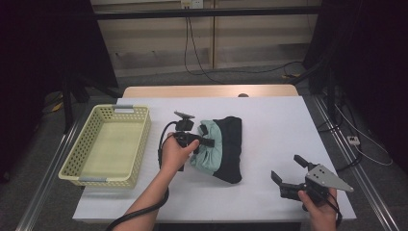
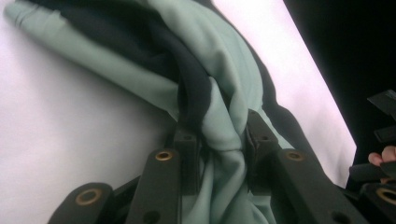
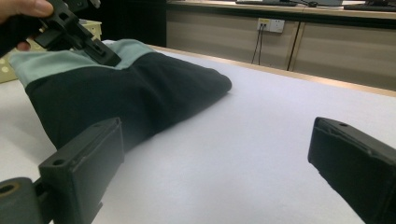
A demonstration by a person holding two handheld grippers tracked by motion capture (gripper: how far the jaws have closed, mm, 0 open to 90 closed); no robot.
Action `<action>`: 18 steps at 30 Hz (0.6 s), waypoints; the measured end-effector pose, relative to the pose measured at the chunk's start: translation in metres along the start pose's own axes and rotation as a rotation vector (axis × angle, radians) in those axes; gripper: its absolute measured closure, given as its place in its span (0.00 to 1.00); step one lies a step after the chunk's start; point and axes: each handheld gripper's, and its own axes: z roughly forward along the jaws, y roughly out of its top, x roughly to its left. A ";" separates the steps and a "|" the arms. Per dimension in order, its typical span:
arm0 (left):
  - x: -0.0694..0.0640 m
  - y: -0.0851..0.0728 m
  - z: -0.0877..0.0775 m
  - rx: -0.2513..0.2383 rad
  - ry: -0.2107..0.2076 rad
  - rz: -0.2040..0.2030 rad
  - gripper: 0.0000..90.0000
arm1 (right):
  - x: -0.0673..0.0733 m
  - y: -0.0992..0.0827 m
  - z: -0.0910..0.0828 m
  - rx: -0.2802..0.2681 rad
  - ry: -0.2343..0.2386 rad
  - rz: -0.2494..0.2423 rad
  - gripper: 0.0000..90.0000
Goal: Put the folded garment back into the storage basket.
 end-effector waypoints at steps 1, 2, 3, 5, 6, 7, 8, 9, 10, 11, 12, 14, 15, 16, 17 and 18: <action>-0.001 0.002 -0.003 0.008 0.004 0.000 0.80 | 0.000 0.000 0.000 0.001 0.000 0.000 0.04; -0.001 0.004 -0.007 0.010 0.009 0.007 0.80 | 0.000 0.000 0.000 0.000 0.000 0.001 0.04; -0.002 0.005 -0.010 0.005 0.011 0.005 0.80 | 0.001 0.000 0.000 0.000 0.001 0.001 0.04; -0.004 0.009 -0.017 0.022 0.027 0.030 0.80 | 0.001 0.000 0.000 -0.001 -0.001 0.002 0.04; -0.006 0.011 -0.021 0.024 0.032 0.036 0.80 | 0.001 0.001 0.000 0.000 0.001 -0.003 0.04; -0.007 0.014 -0.025 0.038 0.034 0.044 0.80 | 0.001 0.001 0.000 -0.002 0.001 -0.001 0.04; -0.009 0.015 -0.028 0.036 0.047 0.056 0.80 | 0.001 0.001 0.000 -0.001 0.000 -0.001 0.04; -0.012 0.017 -0.032 0.043 0.062 0.074 0.80 | 0.001 0.001 0.000 -0.001 0.000 0.000 0.04; -0.013 0.019 -0.035 0.053 0.074 0.086 0.80 | 0.001 0.001 0.000 -0.002 -0.002 -0.001 0.04; -0.015 0.021 -0.039 0.054 0.083 0.092 0.81 | 0.001 0.001 0.000 -0.003 0.000 0.000 0.04; -0.016 0.023 -0.042 0.059 0.093 0.105 0.81 | 0.001 0.001 0.000 -0.003 0.000 0.000 0.04; -0.017 0.026 -0.048 0.064 0.120 0.133 0.81 | 0.001 0.001 0.000 -0.002 0.000 0.000 0.04; -0.019 0.027 -0.050 0.063 0.137 0.141 0.81 | 0.001 0.001 0.000 -0.003 0.002 -0.002 0.04; -0.020 0.028 -0.053 0.072 0.151 0.154 0.81 | 0.001 0.001 0.000 -0.002 0.003 -0.003 0.04; -0.021 0.029 -0.055 0.065 0.154 0.160 0.81 | 0.001 0.001 0.001 -0.001 0.003 -0.003 0.04; -0.022 0.030 -0.058 0.073 0.166 0.169 0.81 | 0.001 0.000 0.001 -0.001 0.004 -0.003 0.04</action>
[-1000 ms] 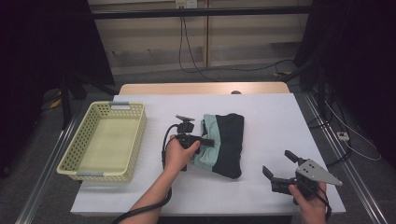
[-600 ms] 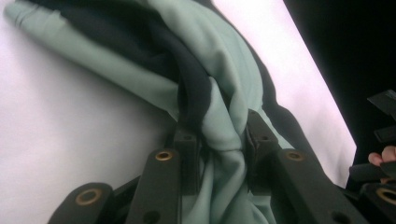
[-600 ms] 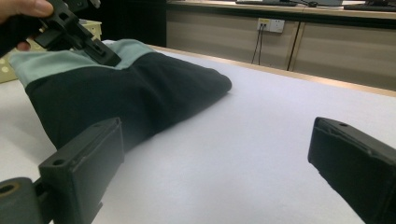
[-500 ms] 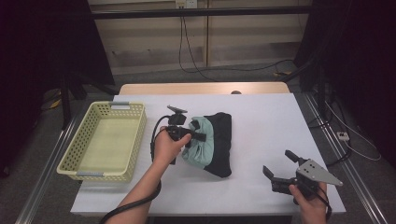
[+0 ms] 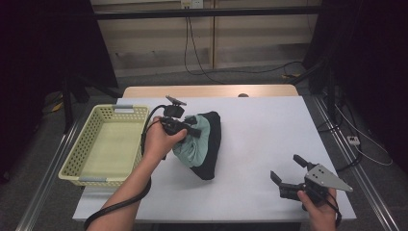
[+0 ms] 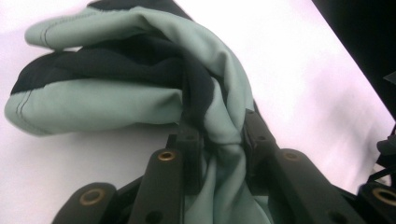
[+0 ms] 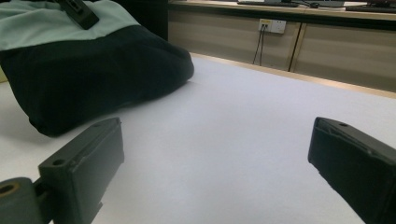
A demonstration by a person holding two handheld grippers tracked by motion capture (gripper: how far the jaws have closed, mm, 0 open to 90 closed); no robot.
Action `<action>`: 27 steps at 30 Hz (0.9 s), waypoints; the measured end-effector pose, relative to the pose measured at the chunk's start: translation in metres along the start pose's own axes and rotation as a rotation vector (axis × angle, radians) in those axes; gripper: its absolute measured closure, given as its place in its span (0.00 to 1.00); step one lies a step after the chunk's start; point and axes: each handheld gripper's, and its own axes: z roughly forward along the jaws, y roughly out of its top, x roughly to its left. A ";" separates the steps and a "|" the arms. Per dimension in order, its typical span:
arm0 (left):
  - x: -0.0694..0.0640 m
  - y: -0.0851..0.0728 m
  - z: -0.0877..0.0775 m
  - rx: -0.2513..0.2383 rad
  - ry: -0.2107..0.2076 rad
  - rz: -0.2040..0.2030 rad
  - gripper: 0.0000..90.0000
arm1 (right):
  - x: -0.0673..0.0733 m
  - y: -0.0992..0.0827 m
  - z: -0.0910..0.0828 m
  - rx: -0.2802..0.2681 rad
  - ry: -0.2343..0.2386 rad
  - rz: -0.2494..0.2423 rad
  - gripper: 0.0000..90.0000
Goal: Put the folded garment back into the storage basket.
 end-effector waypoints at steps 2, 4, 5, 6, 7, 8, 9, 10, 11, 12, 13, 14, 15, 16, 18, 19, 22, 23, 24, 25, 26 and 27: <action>-0.001 0.001 -0.004 -0.003 0.018 0.023 0.82 | 0.000 0.000 0.000 -0.001 0.000 0.000 0.04; -0.002 0.002 -0.008 -0.002 0.029 0.024 0.83 | 0.000 0.000 0.000 -0.001 -0.001 -0.001 0.04; -0.001 0.003 -0.011 -0.009 0.030 0.037 0.84 | 0.000 0.000 0.000 -0.001 -0.002 -0.001 0.04; -0.001 0.003 -0.013 -0.009 0.035 0.038 0.87 | 0.000 0.000 -0.001 -0.001 -0.002 -0.002 0.04; -0.001 0.004 -0.016 -0.010 0.034 0.041 0.88 | 0.000 0.001 -0.001 -0.002 -0.005 0.002 0.04; -0.001 0.004 -0.017 -0.001 0.041 0.046 0.89 | 0.000 0.001 -0.001 -0.002 -0.006 0.002 0.04; -0.001 0.003 -0.018 0.005 0.051 0.047 0.89 | -0.001 0.000 -0.001 -0.003 -0.005 0.002 0.04; 0.000 0.002 -0.017 0.006 0.055 0.049 0.89 | -0.001 0.000 -0.001 -0.002 -0.006 0.001 0.04; 0.001 0.001 -0.016 0.010 0.054 0.054 0.89 | -0.001 0.000 -0.001 -0.001 -0.006 0.000 0.04; 0.001 0.000 -0.015 0.005 0.048 0.063 0.90 | -0.001 0.000 0.000 0.001 -0.006 0.000 0.04; 0.002 -0.001 -0.015 0.004 0.040 0.058 0.90 | -0.001 0.000 0.000 0.002 -0.005 -0.001 0.04; 0.003 -0.001 -0.015 -0.001 0.037 0.054 0.90 | -0.001 0.000 0.000 0.001 -0.002 -0.001 0.04; 0.003 -0.001 -0.015 -0.004 0.040 0.056 0.90 | -0.001 0.000 0.000 0.000 -0.002 -0.005 0.04; 0.003 -0.001 -0.015 0.002 0.037 0.055 0.90 | -0.001 0.000 -0.001 0.001 -0.005 -0.004 0.04; 0.002 0.001 -0.017 0.010 0.039 0.060 0.90 | -0.001 0.000 -0.001 0.000 -0.005 -0.002 0.04; 0.001 0.002 -0.019 0.011 0.042 0.059 0.90 | -0.001 0.000 -0.001 -0.001 -0.006 0.000 0.04; -0.001 0.005 -0.025 -0.006 0.042 0.062 0.90 | -0.001 0.000 -0.001 -0.004 -0.006 0.000 0.04; -0.001 0.006 -0.027 -0.013 0.046 0.064 0.90 | -0.001 0.000 -0.001 -0.005 -0.006 0.000 0.04; -0.002 0.007 -0.029 -0.014 0.047 0.066 0.90 | -0.001 0.000 -0.001 -0.004 -0.005 -0.002 0.04; -0.002 0.008 -0.031 -0.017 0.048 0.068 0.90 | -0.001 0.001 -0.001 -0.005 -0.006 -0.003 0.04; -0.002 0.010 -0.033 -0.016 0.049 0.071 0.90 | -0.001 0.001 -0.001 -0.005 -0.005 -0.004 0.04; -0.003 0.011 -0.035 -0.015 0.047 0.069 0.90 | -0.001 0.001 -0.001 -0.006 -0.005 -0.004 0.04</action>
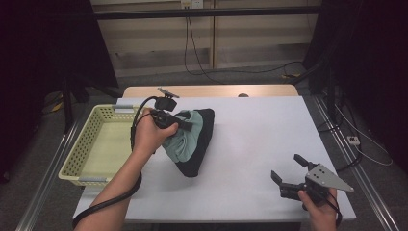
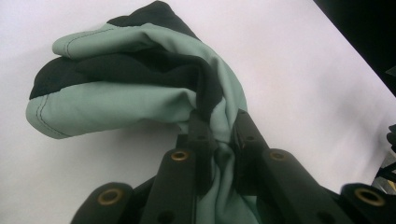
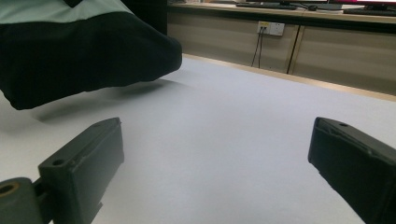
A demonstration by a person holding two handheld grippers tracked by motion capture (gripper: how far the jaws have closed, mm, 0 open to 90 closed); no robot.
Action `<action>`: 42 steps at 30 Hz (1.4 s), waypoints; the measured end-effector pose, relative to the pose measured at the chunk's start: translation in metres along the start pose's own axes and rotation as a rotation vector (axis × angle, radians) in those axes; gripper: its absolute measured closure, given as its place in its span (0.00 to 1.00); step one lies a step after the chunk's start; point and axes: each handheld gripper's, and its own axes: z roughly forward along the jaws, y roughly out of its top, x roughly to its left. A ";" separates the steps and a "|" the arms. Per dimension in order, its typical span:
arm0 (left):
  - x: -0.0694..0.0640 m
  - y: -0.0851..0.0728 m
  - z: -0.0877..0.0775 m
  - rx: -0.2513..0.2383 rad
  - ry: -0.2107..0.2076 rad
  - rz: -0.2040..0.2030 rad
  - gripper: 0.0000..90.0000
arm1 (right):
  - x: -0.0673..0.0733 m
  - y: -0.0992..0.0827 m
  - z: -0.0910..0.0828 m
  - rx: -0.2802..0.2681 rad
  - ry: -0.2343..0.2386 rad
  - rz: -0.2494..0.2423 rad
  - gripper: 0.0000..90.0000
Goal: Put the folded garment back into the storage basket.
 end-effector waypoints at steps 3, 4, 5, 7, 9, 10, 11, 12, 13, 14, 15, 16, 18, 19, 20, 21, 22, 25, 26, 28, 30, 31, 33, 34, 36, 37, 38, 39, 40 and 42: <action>0.000 0.003 -0.006 -0.006 0.002 0.004 0.90 | 0.000 0.000 0.000 -0.002 -0.002 0.002 0.04; -0.001 0.004 -0.008 -0.003 0.007 0.012 0.90 | 0.000 0.000 0.000 -0.002 -0.001 0.003 0.04; -0.001 0.004 -0.010 -0.006 0.010 0.012 0.90 | 0.000 0.000 0.000 -0.002 -0.001 0.000 0.04; -0.001 0.006 -0.014 -0.005 0.016 0.018 0.90 | 0.000 0.000 0.000 -0.003 -0.001 0.003 0.04; -0.001 0.007 -0.017 -0.010 0.024 0.023 0.90 | 0.000 0.000 0.000 -0.002 -0.001 0.002 0.04; -0.001 0.008 -0.019 -0.012 0.027 0.023 0.90 | 0.000 0.000 0.000 -0.003 0.000 0.001 0.04; 0.000 0.008 -0.021 -0.015 0.032 0.026 0.90 | 0.000 0.000 0.000 -0.003 -0.001 0.001 0.04; 0.000 0.009 -0.023 -0.013 0.036 0.029 0.90 | 0.000 0.000 0.000 -0.003 -0.001 0.001 0.04; 0.000 0.010 -0.024 -0.019 0.042 0.025 0.90 | 0.000 0.000 0.000 -0.003 -0.001 0.003 0.04; 0.001 0.010 -0.026 -0.018 0.050 0.027 0.90 | 0.000 0.000 0.000 -0.003 -0.002 0.005 0.04; 0.001 0.011 -0.028 -0.019 0.055 0.028 0.90 | 0.000 0.000 0.000 -0.002 -0.003 0.007 0.04; 0.001 0.011 -0.030 -0.019 0.057 0.027 0.90 | 0.000 0.000 0.000 -0.002 -0.003 0.007 0.04; 0.002 0.012 -0.033 -0.025 0.066 0.034 0.90 | 0.000 0.000 0.000 -0.003 -0.002 0.006 0.04; 0.003 0.013 -0.035 -0.025 0.070 0.035 0.90 | 0.000 0.000 0.000 -0.004 -0.001 0.004 0.04; 0.003 0.013 -0.037 -0.029 0.073 0.028 0.90 | 0.000 0.000 0.000 -0.004 -0.002 0.003 0.04; 0.004 0.014 -0.038 -0.029 0.079 0.028 0.90 | 0.000 0.000 0.000 -0.004 -0.002 0.004 0.04; 0.004 0.014 -0.040 -0.029 0.082 0.026 0.90 | 0.000 0.000 0.000 -0.003 -0.002 0.004 0.04; 0.004 0.016 -0.045 -0.026 0.094 0.033 0.90 | 0.000 0.000 0.000 -0.004 -0.003 0.004 0.04; 0.005 0.017 -0.047 -0.025 0.097 0.036 0.90 | 0.000 0.000 0.000 -0.003 -0.003 0.003 0.04; 0.004 0.018 -0.050 -0.030 0.108 0.032 0.90 | 0.000 0.000 0.000 -0.003 -0.003 0.002 0.04; 0.005 0.020 -0.053 -0.023 0.116 0.037 0.90 | 0.000 0.001 0.000 -0.004 -0.002 0.003 0.04; 0.005 0.021 -0.055 -0.024 0.121 0.040 0.90 | 0.000 0.001 0.000 -0.005 -0.002 0.001 0.04; 0.005 0.022 -0.059 -0.020 0.124 0.040 0.90 | 0.000 0.001 0.000 -0.004 -0.002 0.002 0.04; 0.006 0.023 -0.061 -0.020 0.125 0.039 0.90 | 0.000 0.000 0.000 -0.005 -0.002 0.002 0.04; 0.007 0.025 -0.064 -0.021 0.127 0.032 0.90 | 0.000 0.001 0.000 -0.004 -0.002 0.004 0.04; 0.007 0.025 -0.065 -0.016 0.127 0.028 0.90 | 0.000 0.001 0.000 -0.005 -0.001 0.003 0.04; 0.006 0.026 -0.067 -0.020 0.129 0.026 0.90 | 0.000 0.001 -0.001 -0.005 0.000 0.004 0.04; 0.007 0.027 -0.068 -0.017 0.130 0.031 0.90 | 0.000 0.001 -0.001 -0.005 -0.001 0.003 0.04; 0.007 0.028 -0.070 -0.016 0.128 0.030 0.90 | 0.000 0.001 -0.001 -0.005 0.000 0.004 0.04; 0.007 0.030 -0.073 -0.016 0.131 0.030 0.90 | 0.000 0.000 0.000 -0.004 -0.001 0.002 0.04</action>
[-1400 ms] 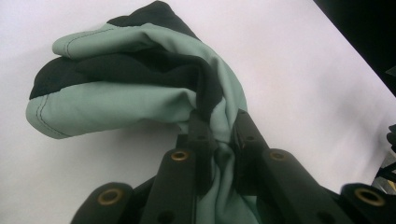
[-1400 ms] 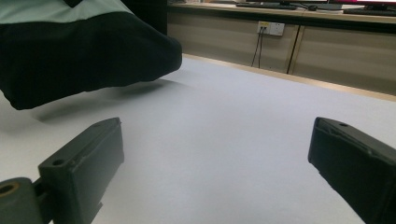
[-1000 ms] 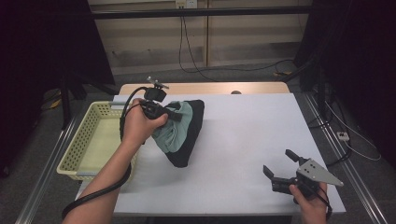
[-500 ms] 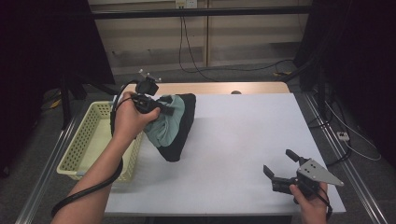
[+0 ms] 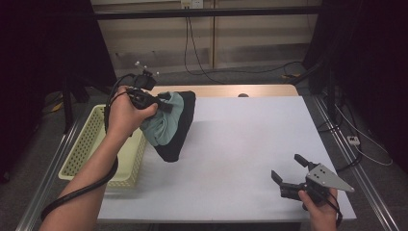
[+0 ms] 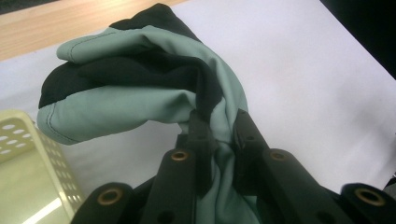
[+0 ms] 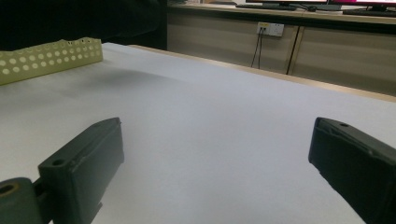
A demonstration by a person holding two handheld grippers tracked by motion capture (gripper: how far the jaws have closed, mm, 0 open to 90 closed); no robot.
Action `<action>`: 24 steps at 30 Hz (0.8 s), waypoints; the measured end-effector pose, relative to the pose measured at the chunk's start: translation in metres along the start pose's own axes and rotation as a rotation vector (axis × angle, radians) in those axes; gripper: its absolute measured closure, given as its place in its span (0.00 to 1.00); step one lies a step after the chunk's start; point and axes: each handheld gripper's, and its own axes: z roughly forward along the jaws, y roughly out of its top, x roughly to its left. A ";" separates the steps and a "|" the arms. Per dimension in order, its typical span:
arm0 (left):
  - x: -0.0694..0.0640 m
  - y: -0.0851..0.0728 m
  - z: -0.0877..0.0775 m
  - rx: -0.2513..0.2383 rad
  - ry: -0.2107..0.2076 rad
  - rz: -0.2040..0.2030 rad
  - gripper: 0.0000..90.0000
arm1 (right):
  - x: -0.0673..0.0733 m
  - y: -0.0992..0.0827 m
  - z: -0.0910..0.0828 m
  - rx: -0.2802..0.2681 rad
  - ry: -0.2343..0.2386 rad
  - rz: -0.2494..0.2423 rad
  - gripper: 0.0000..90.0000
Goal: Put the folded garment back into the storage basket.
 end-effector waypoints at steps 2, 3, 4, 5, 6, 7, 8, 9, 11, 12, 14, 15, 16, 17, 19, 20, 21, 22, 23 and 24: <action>0.000 0.002 -0.003 0.003 0.002 -0.002 0.90 | 0.000 0.000 0.000 -0.001 0.002 0.000 0.04; 0.001 0.002 -0.005 0.005 0.004 0.000 0.90 | 0.000 0.000 0.000 -0.001 0.001 -0.001 0.04; 0.001 0.003 -0.006 0.008 0.005 0.003 0.90 | 0.000 0.000 0.000 -0.001 0.002 0.000 0.04; 0.001 0.004 -0.007 0.005 0.012 0.001 0.90 | 0.000 0.000 0.000 -0.002 0.001 -0.001 0.04; 0.002 0.004 -0.009 0.010 0.010 0.006 0.90 | 0.000 0.000 0.000 -0.002 0.000 0.000 0.04; 0.002 0.005 -0.010 0.008 0.014 0.006 0.90 | 0.000 0.000 0.000 -0.003 0.001 0.002 0.04; 0.003 0.005 -0.011 0.010 0.016 0.005 0.90 | 0.000 0.000 0.000 -0.002 0.000 0.001 0.04; 0.003 0.005 -0.013 0.009 0.016 0.004 0.90 | 0.000 0.000 0.000 -0.003 -0.001 0.001 0.04; 0.003 0.006 -0.015 0.007 0.020 -0.002 0.90 | 0.000 0.000 -0.001 -0.004 -0.003 0.004 0.03; 0.004 0.007 -0.016 0.010 0.016 0.000 0.90 | 0.000 0.000 -0.001 -0.005 -0.003 0.005 0.03; 0.004 0.009 -0.019 0.012 0.020 0.002 0.90 | 0.000 0.000 -0.001 -0.005 -0.003 0.004 0.03; 0.005 0.009 -0.020 0.013 0.021 0.003 0.90 | 0.000 0.000 -0.001 -0.005 -0.003 0.004 0.03; 0.005 0.010 -0.022 0.012 0.021 0.001 0.90 | 0.000 0.001 -0.001 -0.006 -0.004 0.004 0.03; 0.005 0.011 -0.023 0.014 0.025 0.002 0.90 | 0.000 0.001 -0.001 -0.006 -0.004 0.003 0.03; 0.006 0.012 -0.025 0.012 0.027 -0.001 0.90 | 0.000 0.001 -0.001 -0.007 -0.004 0.003 0.03; 0.007 0.012 -0.027 0.009 0.028 -0.004 0.90 | 0.000 0.001 -0.001 -0.006 -0.004 0.003 0.03; 0.008 0.013 -0.028 0.012 0.030 -0.003 0.90 | 0.000 0.001 -0.001 -0.006 -0.003 0.004 0.03; 0.008 0.013 -0.029 0.013 0.032 -0.001 0.90 | 0.000 0.001 -0.001 -0.005 -0.003 0.003 0.03; 0.008 0.014 -0.030 0.015 0.036 -0.006 0.90 | 0.000 0.001 -0.001 -0.005 -0.002 0.003 0.03; 0.009 0.014 -0.031 0.015 0.042 -0.005 0.90 | 0.000 0.001 -0.001 -0.004 -0.003 0.004 0.03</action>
